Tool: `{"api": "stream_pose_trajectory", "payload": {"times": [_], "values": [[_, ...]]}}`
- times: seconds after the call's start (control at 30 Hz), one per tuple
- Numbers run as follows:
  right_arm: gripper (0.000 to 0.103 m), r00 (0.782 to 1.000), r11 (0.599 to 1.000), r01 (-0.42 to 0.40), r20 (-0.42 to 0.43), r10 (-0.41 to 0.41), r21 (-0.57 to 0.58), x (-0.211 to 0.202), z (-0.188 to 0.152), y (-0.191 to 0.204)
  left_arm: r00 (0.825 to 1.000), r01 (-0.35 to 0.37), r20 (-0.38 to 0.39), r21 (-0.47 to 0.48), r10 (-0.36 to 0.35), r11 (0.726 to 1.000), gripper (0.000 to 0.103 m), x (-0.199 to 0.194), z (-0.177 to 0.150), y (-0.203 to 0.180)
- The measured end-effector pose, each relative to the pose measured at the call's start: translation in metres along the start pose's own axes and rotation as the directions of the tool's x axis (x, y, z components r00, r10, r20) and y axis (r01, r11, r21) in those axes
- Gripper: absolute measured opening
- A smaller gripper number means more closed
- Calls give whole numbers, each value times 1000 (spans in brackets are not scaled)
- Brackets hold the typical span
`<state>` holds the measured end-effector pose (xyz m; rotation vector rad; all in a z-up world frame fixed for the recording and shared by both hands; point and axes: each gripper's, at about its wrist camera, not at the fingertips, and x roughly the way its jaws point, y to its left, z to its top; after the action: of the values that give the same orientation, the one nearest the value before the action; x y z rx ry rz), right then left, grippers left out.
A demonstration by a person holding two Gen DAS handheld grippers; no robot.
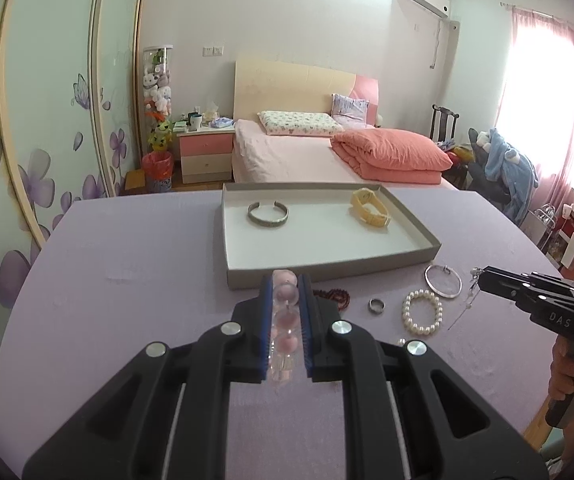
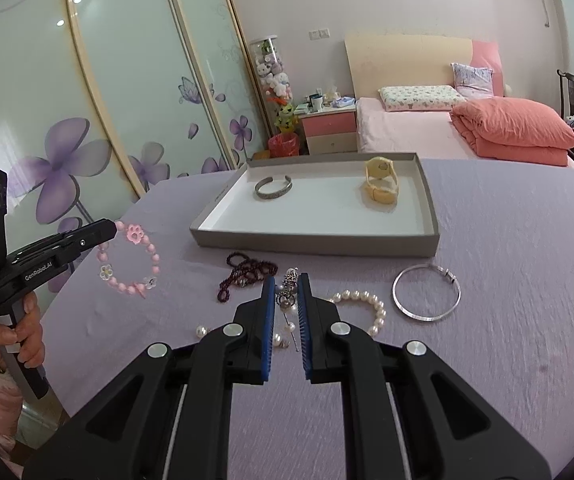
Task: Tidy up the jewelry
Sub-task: 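Lower the bracelet and brooch into the grey tray and open both tools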
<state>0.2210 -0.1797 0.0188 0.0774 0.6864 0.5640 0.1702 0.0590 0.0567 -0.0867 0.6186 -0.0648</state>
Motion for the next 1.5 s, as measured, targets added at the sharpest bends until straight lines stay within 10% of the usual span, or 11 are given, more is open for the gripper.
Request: {"api": "stream_pose_trajectory", "payload": {"times": [0.6,1.07,1.5], "values": [[12,993,999,45,111,-48,27,45,91,-36,1000,6,15,-34,-6,999,13,96,92,-2],[12,996,995,78,31,-80,69,100,96,-67,993,-45,-110,-43,40,998,13,187,85,14],[12,996,993,87,3,-87,74,114,96,-68,994,-25,-104,-76,17,997,23,190,85,16]]}}
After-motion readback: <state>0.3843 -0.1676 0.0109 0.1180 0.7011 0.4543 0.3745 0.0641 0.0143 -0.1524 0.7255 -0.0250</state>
